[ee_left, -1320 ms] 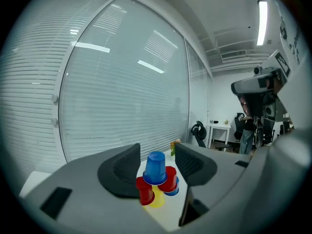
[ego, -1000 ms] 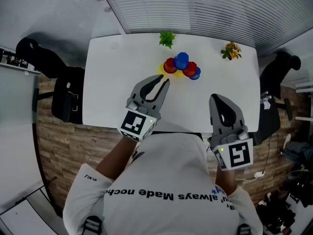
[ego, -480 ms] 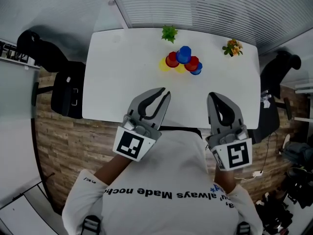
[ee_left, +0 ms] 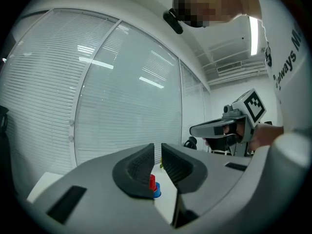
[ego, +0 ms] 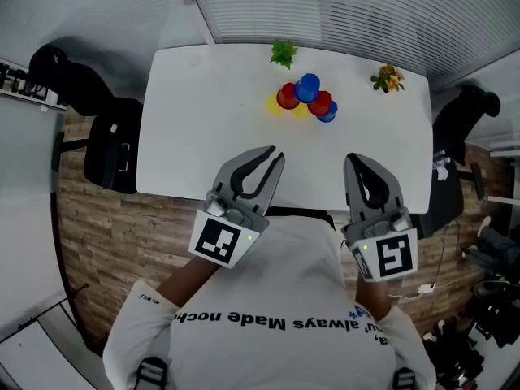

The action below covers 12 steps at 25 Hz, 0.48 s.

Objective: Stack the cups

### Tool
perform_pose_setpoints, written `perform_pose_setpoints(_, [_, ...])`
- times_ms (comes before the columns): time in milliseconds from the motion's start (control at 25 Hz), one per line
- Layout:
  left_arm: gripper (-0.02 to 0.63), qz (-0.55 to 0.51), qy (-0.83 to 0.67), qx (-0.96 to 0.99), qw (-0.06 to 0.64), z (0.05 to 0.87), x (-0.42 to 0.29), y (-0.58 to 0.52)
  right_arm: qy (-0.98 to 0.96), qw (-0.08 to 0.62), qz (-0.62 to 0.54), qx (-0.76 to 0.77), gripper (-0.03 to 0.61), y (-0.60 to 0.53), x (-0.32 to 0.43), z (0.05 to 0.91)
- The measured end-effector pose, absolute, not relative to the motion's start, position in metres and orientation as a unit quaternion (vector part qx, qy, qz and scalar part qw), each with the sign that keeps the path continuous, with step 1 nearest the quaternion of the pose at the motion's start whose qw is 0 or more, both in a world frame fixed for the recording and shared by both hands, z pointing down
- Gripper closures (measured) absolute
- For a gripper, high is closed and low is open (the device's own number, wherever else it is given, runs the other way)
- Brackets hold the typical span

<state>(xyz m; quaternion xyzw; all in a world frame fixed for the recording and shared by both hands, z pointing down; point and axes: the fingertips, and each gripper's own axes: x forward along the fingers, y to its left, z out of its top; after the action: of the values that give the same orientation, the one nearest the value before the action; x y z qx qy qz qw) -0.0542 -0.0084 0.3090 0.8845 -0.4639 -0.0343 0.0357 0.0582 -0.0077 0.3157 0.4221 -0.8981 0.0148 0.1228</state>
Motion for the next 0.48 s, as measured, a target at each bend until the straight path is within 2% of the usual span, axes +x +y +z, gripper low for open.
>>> perform_pose_setpoints(480, [0.554, -0.031, -0.460, 0.886, 0.040, 0.3138, -0.0527, -0.0137, -0.896, 0.128, 0.019, 0.425, 0.571, -0.0110, 0.0609, 0.3223])
